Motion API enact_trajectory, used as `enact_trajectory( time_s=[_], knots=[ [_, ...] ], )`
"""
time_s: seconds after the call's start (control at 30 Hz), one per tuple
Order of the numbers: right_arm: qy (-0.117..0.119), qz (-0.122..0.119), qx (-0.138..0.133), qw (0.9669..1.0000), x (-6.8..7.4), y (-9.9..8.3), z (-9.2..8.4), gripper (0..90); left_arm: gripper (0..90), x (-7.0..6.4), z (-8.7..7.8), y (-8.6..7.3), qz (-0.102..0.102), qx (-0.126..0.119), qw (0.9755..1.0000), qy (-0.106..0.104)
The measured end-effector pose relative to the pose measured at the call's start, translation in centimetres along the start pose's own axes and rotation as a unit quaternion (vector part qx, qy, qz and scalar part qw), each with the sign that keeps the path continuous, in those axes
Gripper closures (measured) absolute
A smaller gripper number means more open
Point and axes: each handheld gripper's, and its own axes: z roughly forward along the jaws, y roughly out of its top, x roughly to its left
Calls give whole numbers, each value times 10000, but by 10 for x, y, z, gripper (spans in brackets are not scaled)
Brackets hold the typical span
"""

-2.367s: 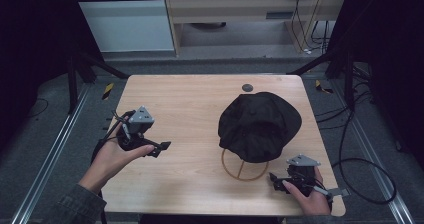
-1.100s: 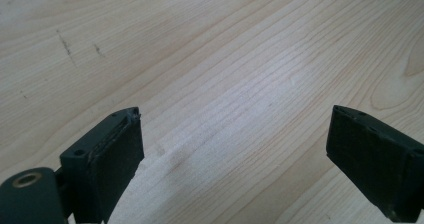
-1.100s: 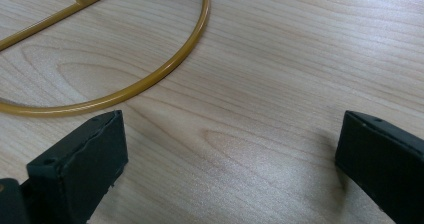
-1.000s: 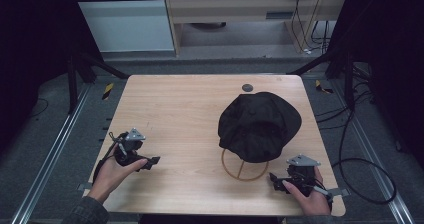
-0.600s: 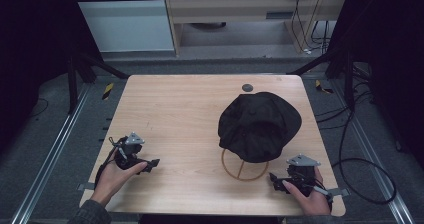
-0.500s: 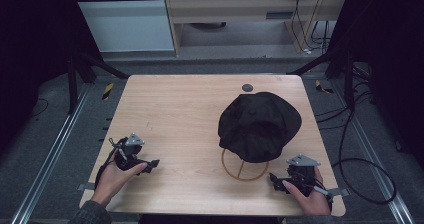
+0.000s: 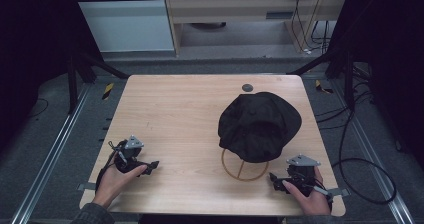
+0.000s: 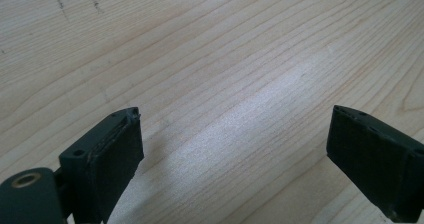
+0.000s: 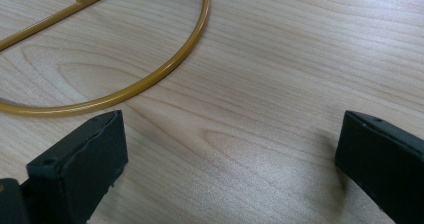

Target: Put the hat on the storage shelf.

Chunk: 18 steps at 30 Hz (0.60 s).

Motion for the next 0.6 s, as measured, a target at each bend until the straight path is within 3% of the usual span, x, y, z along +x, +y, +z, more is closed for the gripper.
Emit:
enact_trajectory(
  time_s=[0.6],
  knots=[
    [0, -1, -1, 10000, 0, 0, 0, 4, 49, 1, 9, -14, -158, -263, 9995, -33]
  ],
)
